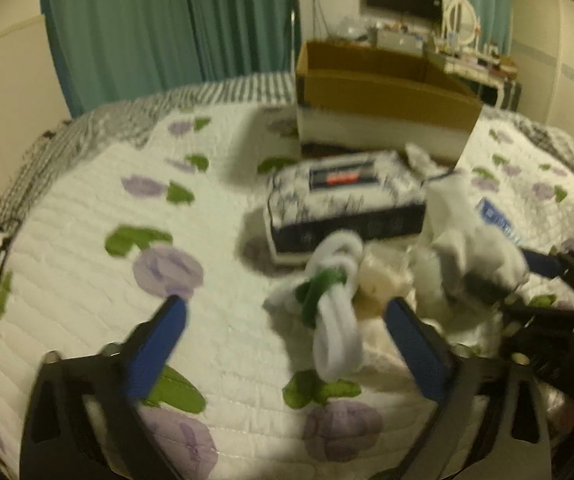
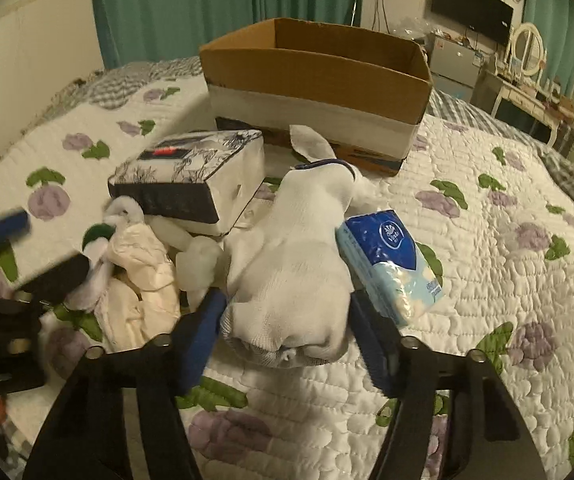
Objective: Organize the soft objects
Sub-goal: 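Grasp the white knotted cloth with the left tool while the right tool grasps the white glove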
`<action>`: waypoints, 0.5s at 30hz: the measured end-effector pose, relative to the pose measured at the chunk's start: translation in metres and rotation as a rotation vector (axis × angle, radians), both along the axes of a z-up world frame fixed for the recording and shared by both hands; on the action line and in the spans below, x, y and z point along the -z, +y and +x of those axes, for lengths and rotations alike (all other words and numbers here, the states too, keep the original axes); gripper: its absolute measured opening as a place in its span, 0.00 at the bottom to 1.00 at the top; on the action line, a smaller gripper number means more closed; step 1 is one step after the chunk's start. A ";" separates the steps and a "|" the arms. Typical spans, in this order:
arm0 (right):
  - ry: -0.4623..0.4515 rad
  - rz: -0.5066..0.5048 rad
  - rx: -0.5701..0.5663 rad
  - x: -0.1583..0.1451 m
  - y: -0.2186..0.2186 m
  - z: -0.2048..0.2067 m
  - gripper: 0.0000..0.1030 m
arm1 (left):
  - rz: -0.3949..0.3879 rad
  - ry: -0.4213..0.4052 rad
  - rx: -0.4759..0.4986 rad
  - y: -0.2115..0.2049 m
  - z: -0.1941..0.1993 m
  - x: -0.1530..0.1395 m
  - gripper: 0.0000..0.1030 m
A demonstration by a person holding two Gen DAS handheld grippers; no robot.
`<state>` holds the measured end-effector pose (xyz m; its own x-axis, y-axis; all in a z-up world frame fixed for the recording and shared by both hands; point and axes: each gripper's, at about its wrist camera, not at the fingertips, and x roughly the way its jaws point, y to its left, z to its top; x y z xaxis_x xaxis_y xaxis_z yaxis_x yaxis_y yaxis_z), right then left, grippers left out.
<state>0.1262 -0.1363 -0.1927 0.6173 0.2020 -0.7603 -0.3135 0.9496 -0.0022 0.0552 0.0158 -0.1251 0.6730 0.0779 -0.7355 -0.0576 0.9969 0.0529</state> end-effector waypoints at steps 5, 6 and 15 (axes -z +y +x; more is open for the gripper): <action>0.004 0.054 0.012 -0.002 -0.008 0.000 0.51 | -0.033 0.068 0.020 0.000 0.005 0.012 0.60; 0.005 0.055 0.013 -0.002 -0.008 -0.001 0.51 | -0.047 0.072 0.033 -0.001 0.005 0.012 0.53; -0.022 0.067 0.015 -0.014 -0.009 -0.012 0.48 | -0.126 0.087 0.099 0.001 0.009 0.010 0.20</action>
<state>0.1139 -0.1449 -0.1782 0.6375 0.2423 -0.7313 -0.2994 0.9526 0.0546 0.0638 0.0169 -0.1347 0.6059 -0.0822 -0.7913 0.0406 0.9965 -0.0724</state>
